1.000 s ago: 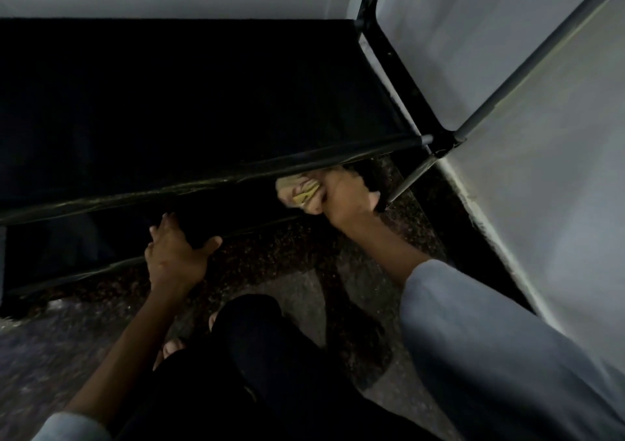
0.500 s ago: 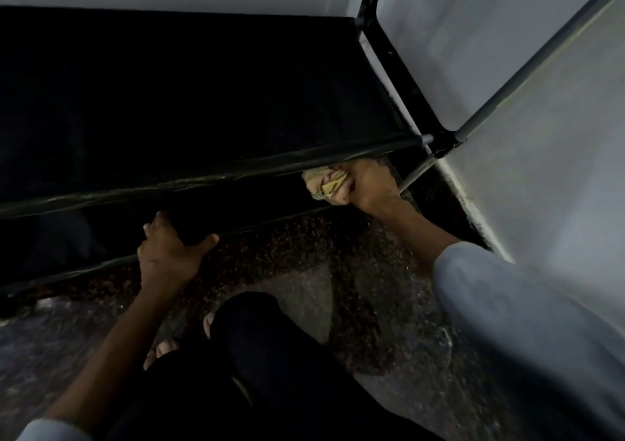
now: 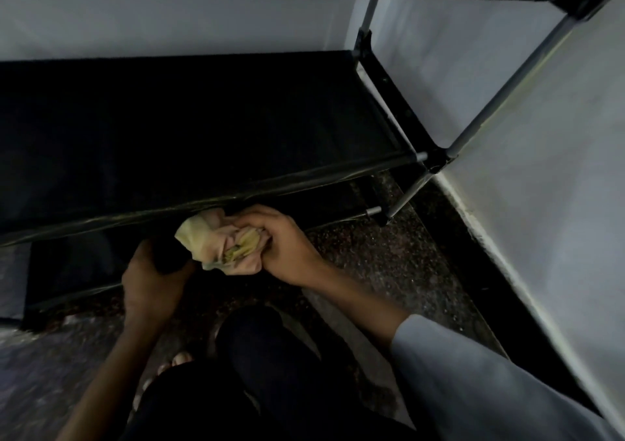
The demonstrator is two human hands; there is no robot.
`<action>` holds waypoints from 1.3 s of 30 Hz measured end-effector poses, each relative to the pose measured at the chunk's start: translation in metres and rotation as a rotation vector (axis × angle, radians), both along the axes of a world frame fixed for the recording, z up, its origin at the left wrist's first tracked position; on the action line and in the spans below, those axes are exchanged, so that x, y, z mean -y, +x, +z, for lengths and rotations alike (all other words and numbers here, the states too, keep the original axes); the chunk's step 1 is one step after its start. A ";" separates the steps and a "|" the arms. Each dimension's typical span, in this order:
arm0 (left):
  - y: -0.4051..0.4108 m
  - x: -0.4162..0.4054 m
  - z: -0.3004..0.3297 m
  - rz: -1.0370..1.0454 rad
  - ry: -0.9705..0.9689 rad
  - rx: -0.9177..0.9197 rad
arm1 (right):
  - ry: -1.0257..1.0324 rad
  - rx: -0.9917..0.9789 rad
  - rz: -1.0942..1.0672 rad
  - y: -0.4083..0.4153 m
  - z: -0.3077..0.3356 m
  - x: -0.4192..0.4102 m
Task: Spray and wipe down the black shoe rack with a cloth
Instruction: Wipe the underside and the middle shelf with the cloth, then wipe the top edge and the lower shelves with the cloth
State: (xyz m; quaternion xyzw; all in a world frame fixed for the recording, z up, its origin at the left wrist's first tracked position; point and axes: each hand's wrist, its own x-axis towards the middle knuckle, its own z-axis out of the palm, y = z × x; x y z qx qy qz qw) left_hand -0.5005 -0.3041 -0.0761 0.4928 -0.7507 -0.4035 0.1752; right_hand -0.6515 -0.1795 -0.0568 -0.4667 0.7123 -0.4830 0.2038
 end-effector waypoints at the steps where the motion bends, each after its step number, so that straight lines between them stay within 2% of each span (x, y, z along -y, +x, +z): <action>1: 0.006 0.001 0.003 0.015 -0.013 -0.025 | -0.026 0.013 -0.002 0.000 0.004 -0.005; 5: 0.036 0.002 0.023 0.064 0.028 -0.038 | -0.094 0.055 -0.028 -0.009 0.026 -0.034; 10: 0.090 0.002 0.046 0.162 0.173 -0.074 | -0.159 0.044 -0.114 -0.026 0.065 -0.081; 16: 0.123 -0.009 0.110 0.263 0.159 -0.143 | -0.293 0.065 -0.171 -0.026 0.135 -0.128; 19: 0.129 -0.008 0.146 0.247 0.097 -0.169 | -0.359 0.087 -0.230 -0.019 0.180 -0.142; 26: 0.116 -0.038 0.267 0.164 -0.111 -0.434 | -0.522 0.103 -0.248 0.007 0.286 -0.151; 34: 0.101 -0.088 0.401 0.028 -0.349 -0.578 | -0.630 0.095 -0.126 0.049 0.397 -0.144; 39: 0.098 -0.102 0.455 0.026 -0.420 -0.628 | -0.635 0.134 -0.053 0.069 0.450 -0.145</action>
